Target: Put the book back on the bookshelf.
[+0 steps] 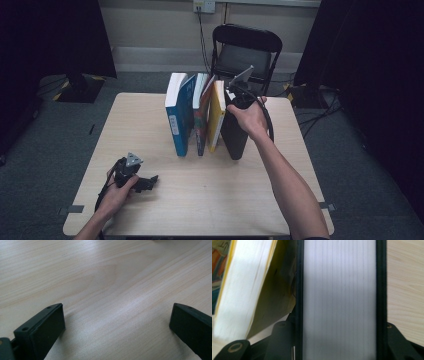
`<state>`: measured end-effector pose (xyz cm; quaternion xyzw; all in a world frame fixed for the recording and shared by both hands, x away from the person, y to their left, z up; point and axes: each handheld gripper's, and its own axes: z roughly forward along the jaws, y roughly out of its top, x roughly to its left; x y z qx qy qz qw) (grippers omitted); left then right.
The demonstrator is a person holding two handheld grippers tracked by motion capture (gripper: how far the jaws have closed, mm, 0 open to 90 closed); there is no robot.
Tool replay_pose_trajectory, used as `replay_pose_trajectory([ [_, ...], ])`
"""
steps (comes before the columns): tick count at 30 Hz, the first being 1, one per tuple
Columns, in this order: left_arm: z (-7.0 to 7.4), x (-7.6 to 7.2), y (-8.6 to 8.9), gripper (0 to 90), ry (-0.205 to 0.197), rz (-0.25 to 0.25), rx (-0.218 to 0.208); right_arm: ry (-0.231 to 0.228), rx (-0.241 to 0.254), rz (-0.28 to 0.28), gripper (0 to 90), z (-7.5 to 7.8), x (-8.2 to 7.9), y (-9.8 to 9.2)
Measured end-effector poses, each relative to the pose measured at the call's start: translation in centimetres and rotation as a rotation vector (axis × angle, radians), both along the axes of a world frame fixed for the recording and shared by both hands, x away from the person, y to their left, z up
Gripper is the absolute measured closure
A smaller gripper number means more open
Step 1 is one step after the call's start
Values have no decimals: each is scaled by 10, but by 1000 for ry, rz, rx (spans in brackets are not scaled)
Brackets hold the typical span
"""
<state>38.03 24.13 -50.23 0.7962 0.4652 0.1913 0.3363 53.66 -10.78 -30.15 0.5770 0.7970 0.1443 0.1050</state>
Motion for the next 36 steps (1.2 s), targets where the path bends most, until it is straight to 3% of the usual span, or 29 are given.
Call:
replay_pose_trajectory([
  [5, 0, 0, 0, 0, 0, -1, 0, -2, -5, -25, 534, -1, 7, 2],
  [12, 0, 0, 0, 0, 3, -3, 2, 9, 25, -71, 535, -3, 19, -1],
  [24, 0, 0, 0, 0, 3, -3, 2, -6, 20, -66, 534, 1, 33, 4],
  [36, 0, 0, 0, 0, 3, -2, 3, -11, 18, -78, 534, -6, 45, 6],
])
